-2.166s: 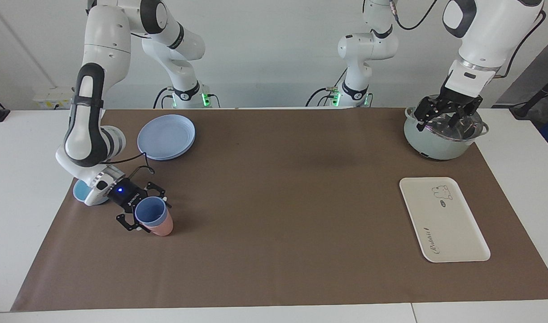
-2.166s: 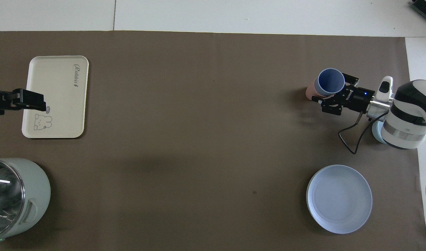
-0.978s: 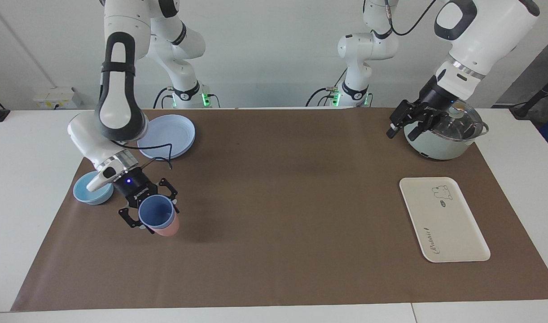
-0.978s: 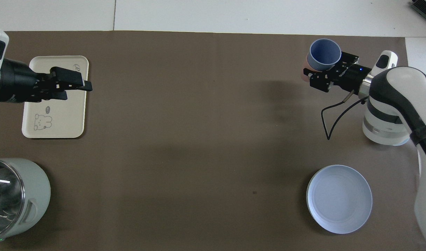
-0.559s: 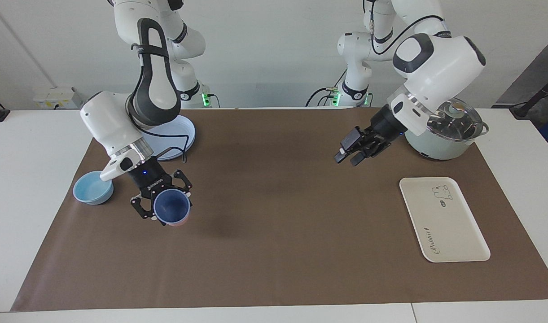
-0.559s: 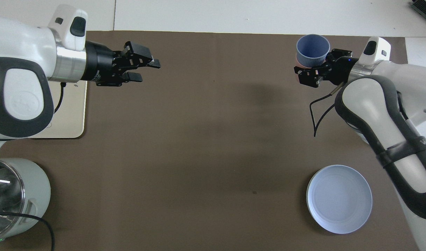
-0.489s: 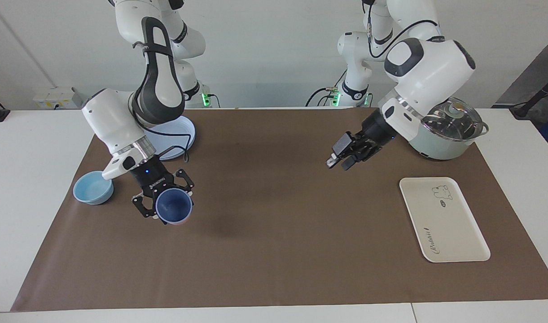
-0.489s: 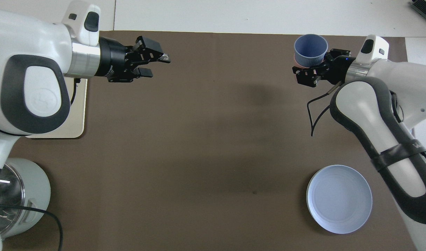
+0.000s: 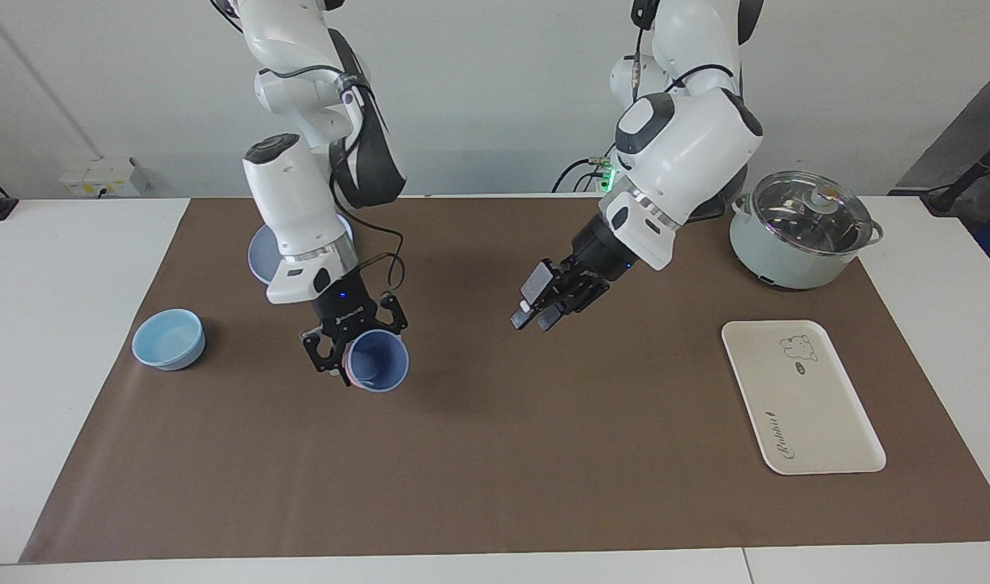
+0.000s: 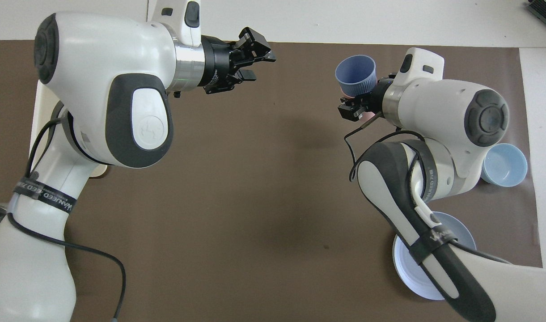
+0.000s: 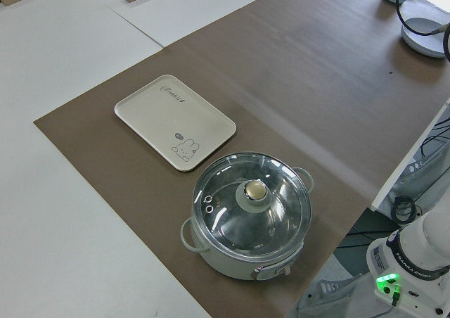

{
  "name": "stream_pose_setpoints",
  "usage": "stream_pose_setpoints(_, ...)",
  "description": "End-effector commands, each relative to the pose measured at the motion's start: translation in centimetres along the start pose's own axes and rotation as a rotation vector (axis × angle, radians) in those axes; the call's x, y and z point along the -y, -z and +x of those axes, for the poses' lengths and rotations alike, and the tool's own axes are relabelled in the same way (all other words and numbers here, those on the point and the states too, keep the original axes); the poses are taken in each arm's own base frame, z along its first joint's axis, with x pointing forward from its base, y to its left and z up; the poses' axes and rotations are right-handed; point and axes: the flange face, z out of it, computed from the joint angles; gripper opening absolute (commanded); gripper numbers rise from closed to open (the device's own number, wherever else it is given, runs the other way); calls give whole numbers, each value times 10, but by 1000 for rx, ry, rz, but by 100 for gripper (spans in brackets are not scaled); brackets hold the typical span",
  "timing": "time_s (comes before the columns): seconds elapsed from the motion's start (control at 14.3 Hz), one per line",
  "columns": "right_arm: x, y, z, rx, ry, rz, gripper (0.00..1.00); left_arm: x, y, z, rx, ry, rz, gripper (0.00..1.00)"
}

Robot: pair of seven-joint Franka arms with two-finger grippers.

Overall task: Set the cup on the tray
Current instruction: 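Lift the cup with the right gripper while the left gripper reaches toward it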

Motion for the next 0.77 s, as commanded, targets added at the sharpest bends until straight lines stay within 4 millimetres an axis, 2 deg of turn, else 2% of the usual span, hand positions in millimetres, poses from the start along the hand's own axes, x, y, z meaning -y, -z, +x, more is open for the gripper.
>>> stream_pose_setpoints(0.0,21,10,2,59,14,-51,0,-7,-50,-13,-11,40,-15,59)
stream_pose_setpoints(0.21,53,12,10,99,18,-88,0,-12,-69,-26,-6,22,5,59)
stream_pose_setpoints(0.42,70,15,16,130,28,-122,0,-7,-99,-40,12,32,29,59)
stream_pose_setpoints(0.7,83,13,17,142,31,-116,0,1,-107,-51,106,13,123,58)
